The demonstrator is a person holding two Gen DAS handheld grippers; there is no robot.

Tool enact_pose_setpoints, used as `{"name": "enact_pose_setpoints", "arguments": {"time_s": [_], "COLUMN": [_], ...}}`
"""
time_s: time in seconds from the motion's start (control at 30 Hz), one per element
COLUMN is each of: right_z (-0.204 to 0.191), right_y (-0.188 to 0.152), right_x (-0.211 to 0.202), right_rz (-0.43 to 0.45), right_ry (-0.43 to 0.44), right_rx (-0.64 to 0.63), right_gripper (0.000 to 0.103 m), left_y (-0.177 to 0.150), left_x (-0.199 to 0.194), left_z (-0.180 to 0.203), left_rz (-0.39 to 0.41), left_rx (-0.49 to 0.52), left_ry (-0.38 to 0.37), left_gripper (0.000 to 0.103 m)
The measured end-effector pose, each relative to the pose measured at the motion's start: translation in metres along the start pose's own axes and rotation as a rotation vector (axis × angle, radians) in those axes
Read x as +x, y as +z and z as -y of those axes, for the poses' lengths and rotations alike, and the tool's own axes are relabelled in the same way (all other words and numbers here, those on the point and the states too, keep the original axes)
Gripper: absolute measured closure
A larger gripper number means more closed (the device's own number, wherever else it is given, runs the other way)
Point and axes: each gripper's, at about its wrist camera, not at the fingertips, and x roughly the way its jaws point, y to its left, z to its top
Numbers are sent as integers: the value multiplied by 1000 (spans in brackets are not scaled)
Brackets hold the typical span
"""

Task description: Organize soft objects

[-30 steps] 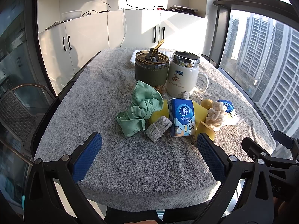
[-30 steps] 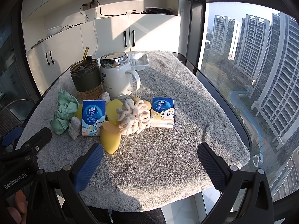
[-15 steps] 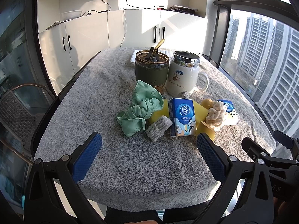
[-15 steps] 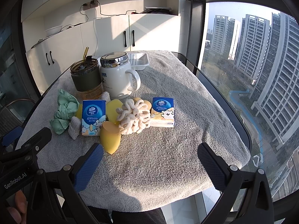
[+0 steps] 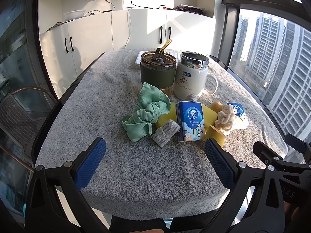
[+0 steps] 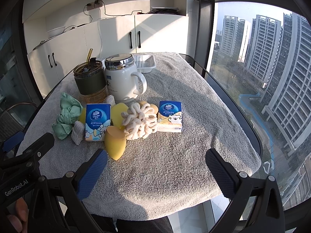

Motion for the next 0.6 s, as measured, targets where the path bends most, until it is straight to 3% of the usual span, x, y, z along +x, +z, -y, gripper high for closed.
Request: {"name": "enact_pose_setpoints", "arguments": {"time_s": [0.17,0.3,0.47,0.6], "right_z": [13,29,17,-18], "right_y": [0,3,3,-2], "right_x": [7,28,44,65], "right_rz": [14,-21,-57,-133], "right_ry": [4,22,127,235], "right_rx": [-1,26,14,-30], "right_gripper": [0,0,1,8], "left_y": [-17,-31,-37,-25], "left_x": [20,35,47,46], "left_z": [-16,-28,-27,-36], "left_rz": [-38,-89,-98,-44], "left_rx": [35,38,54,69], "left_ry": [9,-52,-126,-116], "left_gripper": [0,1,1,1]}}
